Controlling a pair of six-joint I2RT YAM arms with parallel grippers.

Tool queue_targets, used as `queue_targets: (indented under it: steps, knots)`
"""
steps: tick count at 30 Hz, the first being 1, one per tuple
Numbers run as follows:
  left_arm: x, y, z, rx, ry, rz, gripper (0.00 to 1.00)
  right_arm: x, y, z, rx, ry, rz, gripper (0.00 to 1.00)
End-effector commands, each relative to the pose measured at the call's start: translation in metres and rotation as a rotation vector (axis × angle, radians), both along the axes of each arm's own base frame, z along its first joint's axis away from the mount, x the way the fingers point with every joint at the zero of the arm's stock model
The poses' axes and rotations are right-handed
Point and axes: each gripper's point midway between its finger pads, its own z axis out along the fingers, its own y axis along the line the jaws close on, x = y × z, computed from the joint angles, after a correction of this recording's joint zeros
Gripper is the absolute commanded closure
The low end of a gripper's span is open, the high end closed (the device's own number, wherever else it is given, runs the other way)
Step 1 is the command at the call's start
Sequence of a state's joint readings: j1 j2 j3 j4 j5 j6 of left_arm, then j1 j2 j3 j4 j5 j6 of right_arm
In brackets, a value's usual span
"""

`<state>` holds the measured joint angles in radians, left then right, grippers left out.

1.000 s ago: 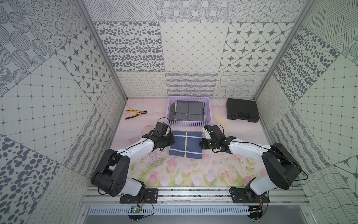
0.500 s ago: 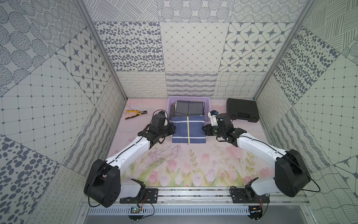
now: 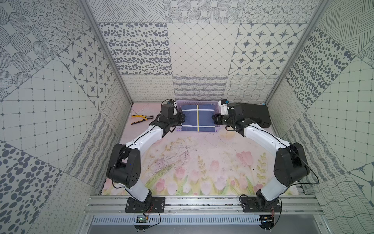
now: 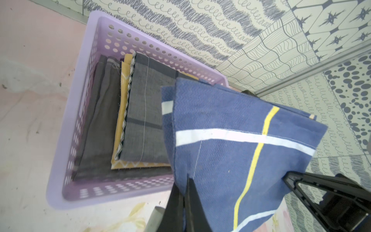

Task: Put the folded pillowcase in the basket
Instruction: Place the pillowcase in the basket.

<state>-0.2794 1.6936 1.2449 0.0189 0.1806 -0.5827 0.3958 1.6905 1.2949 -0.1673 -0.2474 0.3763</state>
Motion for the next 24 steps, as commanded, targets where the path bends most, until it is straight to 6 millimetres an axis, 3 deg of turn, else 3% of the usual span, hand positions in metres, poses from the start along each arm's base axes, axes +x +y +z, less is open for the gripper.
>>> queue_targets:
  steps: [1, 11, 23, 24]
  knots:
    - [0.042, 0.001, 0.012, 0.017, -0.103, -0.029, 1.00, 0.029, -0.004, 0.010, 0.000, -0.055, -0.014, 1.00]
    - [0.088, 0.004, -0.010, 0.030, -0.096, -0.021, 1.00, 0.082, 0.004, -0.011, 0.020, -0.033, -0.014, 1.00]
    - [0.101, 0.008, -0.035, 0.024, -0.053, -0.018, 1.00, 0.095, 0.006, -0.028, 0.027, -0.006, -0.019, 1.00]
    - [0.101, 0.008, -0.036, 0.020, -0.046, -0.021, 0.85, 0.095, 0.005, -0.029, 0.028, -0.003, -0.022, 0.96]
